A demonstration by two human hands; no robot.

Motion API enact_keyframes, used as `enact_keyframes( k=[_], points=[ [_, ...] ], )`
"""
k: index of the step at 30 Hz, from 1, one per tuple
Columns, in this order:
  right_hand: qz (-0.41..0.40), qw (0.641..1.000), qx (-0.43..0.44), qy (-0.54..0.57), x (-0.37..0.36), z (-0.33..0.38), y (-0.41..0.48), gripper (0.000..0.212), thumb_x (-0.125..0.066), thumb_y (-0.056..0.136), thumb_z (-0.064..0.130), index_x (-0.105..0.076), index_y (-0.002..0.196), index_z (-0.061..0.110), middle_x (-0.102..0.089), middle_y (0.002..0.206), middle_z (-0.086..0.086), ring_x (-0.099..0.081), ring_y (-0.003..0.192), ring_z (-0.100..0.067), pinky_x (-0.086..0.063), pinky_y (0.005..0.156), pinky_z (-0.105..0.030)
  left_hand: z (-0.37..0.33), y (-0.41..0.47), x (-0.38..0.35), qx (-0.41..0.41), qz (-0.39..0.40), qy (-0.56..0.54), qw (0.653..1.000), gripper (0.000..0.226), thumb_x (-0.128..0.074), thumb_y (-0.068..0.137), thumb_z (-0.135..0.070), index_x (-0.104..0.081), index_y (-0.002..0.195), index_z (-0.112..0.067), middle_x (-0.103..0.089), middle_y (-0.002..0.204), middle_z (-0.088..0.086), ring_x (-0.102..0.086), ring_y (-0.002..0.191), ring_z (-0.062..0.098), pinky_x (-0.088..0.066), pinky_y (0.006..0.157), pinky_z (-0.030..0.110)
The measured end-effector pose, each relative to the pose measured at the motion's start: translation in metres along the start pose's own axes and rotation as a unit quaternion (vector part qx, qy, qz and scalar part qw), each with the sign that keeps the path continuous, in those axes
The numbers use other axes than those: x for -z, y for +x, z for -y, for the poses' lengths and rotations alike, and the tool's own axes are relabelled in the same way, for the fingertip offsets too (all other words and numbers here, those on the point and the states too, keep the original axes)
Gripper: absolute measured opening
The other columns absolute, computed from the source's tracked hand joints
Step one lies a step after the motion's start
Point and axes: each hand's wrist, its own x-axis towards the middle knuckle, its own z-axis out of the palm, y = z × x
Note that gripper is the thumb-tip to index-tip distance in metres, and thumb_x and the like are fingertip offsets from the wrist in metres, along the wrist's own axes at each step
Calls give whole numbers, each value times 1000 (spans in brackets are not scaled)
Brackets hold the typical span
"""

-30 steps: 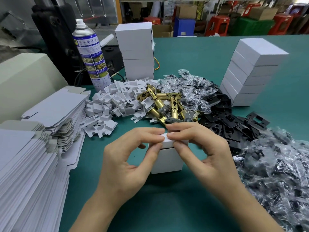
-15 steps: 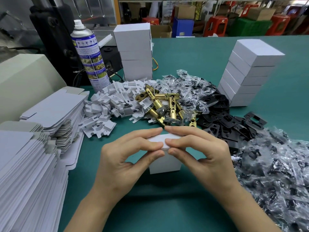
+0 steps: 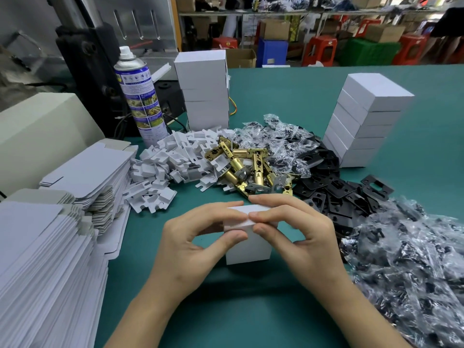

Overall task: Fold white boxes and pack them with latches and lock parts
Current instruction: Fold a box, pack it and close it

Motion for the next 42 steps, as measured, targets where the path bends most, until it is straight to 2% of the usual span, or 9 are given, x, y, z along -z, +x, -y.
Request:
enact_keyframes(
  k=[5,9,12,15,19,22,25,36,42],
  points=[
    [25,992,-101,-76,-8,9,-6,76,-76,83,55,-45,146,26,-50,141,11,-58,122,-10,-52,94,-28,4,0,-3,111,-108,-30,988,19,-82,86,-30,-81,103,-38,-78,90,-16,-71,81,-2,-54,71,12],
    [115,951,-123,-257,-33,24,-17,108,-66,72,77,-14,158,38,-35,147,14,-51,123,-12,-52,89,-31,7,4,-4,216,-225,-136,940,12,-80,85,-39,-82,96,-36,-75,85,1,-68,82,14,-63,74,40],
    [111,941,-117,-296,-43,30,-14,100,-66,80,62,-12,161,37,-39,139,8,-53,114,-16,-48,76,-26,6,7,-9,259,-265,-207,905,7,-76,86,-34,-82,90,-33,-77,83,-3,-71,79,12,-63,65,36],
    [107,926,-66,-356,-39,39,4,88,-77,79,47,-41,155,23,-53,128,0,-56,113,-23,-52,86,-34,6,9,-6,270,-290,-261,880,8,-74,86,-33,-82,87,-30,-78,88,-3,-73,81,9,-60,61,26],
    [134,923,5,-360,-20,40,57,74,-82,76,39,-56,142,20,-61,125,-2,-54,115,-26,-47,95,-41,3,14,1,249,-302,-322,862,40,-67,84,-46,-79,119,-30,-79,117,1,-77,103,15,-63,74,28],
    [142,958,-34,-245,-7,36,123,65,-83,81,33,-57,140,20,-63,130,1,-51,117,-16,-40,100,-31,0,16,2,251,-283,-320,869,48,-57,90,-47,-65,137,-38,-75,129,-4,-75,112,16,-63,76,27],
    [136,968,-61,-204,0,29,207,57,-80,87,32,-55,137,20,-56,125,16,-53,116,-13,-52,98,-40,0,13,-1,278,-252,-301,877,44,-55,91,-51,-66,133,-46,-75,128,-9,-75,112,13,-63,76,26],
    [284,895,-25,-344,-29,-19,388,50,-72,94,28,-56,141,19,-50,149,-5,-45,136,-23,-36,110,-36,9,12,-5,292,-188,-268,898,20,-68,96,-48,-77,114,-45,-78,119,-11,-73,111,7,-64,75,29],
    [305,908,-62,-281,-27,-50,387,43,-68,97,28,-57,139,28,-47,149,4,-42,129,-13,-34,107,-35,8,9,-9,284,-151,-227,919,34,-54,88,-37,-75,115,-35,-77,119,-15,-72,114,7,-64,78,34]
  ],
)
